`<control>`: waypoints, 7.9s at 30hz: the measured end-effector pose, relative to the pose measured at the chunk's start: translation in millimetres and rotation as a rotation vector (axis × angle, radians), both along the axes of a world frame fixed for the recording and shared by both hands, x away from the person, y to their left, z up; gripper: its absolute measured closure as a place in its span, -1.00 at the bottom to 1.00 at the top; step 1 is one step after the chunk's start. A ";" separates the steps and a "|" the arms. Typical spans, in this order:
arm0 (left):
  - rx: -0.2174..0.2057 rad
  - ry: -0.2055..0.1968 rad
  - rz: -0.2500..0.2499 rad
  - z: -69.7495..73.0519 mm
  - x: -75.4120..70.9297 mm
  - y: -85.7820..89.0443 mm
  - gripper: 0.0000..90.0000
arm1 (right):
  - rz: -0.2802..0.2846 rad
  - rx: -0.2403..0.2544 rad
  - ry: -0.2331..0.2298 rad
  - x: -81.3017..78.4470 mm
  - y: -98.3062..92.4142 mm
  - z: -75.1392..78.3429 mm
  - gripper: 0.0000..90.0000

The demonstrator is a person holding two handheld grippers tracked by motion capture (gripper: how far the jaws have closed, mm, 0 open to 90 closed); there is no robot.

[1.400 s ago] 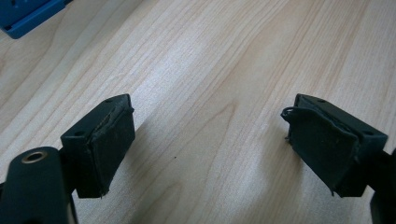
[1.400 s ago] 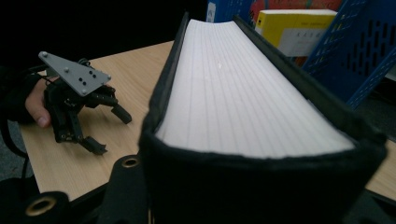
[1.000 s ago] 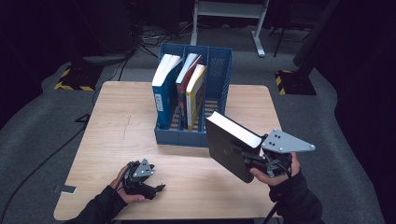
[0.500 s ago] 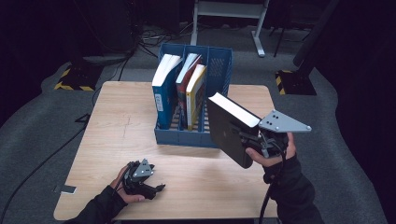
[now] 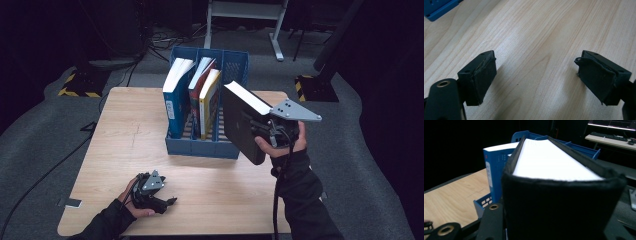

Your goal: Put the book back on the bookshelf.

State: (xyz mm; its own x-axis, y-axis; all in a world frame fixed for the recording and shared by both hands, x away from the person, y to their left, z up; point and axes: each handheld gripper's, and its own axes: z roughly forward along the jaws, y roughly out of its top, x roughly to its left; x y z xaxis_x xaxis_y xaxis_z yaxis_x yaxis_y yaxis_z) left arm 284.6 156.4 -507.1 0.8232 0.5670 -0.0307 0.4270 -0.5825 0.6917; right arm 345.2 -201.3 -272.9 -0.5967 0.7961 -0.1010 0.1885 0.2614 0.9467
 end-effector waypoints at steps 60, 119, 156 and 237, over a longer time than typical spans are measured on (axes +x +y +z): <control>-0.001 0.001 -0.007 -0.1 -0.6 0.0 -0.65 | -0.301 0.128 0.037 113.4 43.5 -34.2 0.19; -0.002 0.000 -0.026 -0.2 -0.6 -0.4 -0.66 | -0.305 0.066 0.110 130.2 48.3 -103.4 0.14; -0.001 0.000 -0.028 -0.2 -0.3 -0.8 -0.66 | -0.128 0.007 0.123 82.7 18.8 -132.9 0.07; -0.002 0.000 -0.041 -0.2 1.3 -2.6 -0.67 | -0.065 -0.247 0.151 55.7 -1.7 -116.7 -0.19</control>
